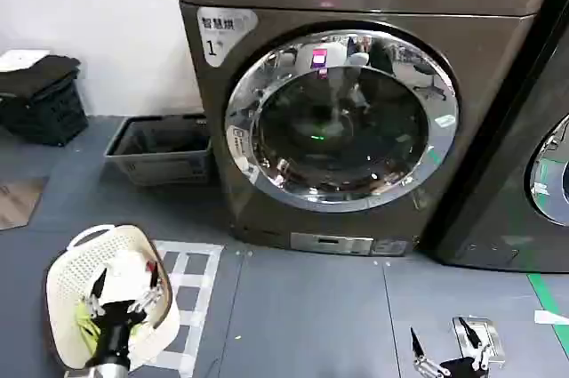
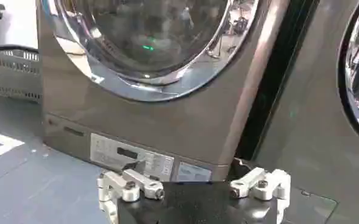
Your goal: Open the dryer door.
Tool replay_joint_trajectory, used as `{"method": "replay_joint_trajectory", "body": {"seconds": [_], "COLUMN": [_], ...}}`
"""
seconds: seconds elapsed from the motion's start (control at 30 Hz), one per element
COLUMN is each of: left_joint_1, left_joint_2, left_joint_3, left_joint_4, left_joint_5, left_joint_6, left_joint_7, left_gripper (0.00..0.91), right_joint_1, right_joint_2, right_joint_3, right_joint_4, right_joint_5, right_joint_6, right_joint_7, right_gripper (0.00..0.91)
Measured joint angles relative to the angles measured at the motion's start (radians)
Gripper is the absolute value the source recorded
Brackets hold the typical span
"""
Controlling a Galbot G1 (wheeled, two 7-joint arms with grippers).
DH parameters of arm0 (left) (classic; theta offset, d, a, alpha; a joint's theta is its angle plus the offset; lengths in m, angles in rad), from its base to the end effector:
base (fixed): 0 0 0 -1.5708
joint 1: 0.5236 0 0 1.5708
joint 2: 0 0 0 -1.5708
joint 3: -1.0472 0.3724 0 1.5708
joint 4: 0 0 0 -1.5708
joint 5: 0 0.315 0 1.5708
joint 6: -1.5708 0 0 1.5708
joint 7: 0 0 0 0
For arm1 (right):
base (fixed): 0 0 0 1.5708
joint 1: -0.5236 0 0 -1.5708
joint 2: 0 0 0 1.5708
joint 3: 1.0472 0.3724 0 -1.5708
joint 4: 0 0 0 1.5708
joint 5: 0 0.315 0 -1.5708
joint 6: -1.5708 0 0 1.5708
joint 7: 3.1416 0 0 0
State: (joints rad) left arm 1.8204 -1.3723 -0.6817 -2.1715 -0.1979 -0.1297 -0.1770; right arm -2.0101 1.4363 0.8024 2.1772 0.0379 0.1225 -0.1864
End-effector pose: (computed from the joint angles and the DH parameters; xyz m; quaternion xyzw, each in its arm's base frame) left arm 0.0562 0.0784 -0.3098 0.0923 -0.9953 -0.0292 0.0102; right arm -0.0069 -0.0964 -0.3080 0.0455 -0.9849 0.1193 0.1165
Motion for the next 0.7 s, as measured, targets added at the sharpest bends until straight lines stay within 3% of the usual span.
{"method": "replay_joint_trajectory", "body": {"seconds": [0.3,0.7], "left_joint_1": [0.0,-0.001], "left_joint_2": [0.001,0.002], "left_joint_3": [0.0,0.002], "left_joint_4": [0.0,-0.005], "left_joint_5": [0.0,0.008], "left_joint_6": [0.001,0.004], "left_joint_7": [0.003,0.007], "left_gripper": [0.907,0.907], "right_joint_1": [0.04,0.163], "right_joint_2": [-0.04,-0.155], "right_joint_3": [-0.012,-0.055], "right_joint_4": [0.034,0.064], "right_joint_5": [0.004,0.025], "right_joint_6": [-0.013,-0.079], "right_joint_7": [-0.007,-0.027], "right_gripper": [0.907,0.907]}}
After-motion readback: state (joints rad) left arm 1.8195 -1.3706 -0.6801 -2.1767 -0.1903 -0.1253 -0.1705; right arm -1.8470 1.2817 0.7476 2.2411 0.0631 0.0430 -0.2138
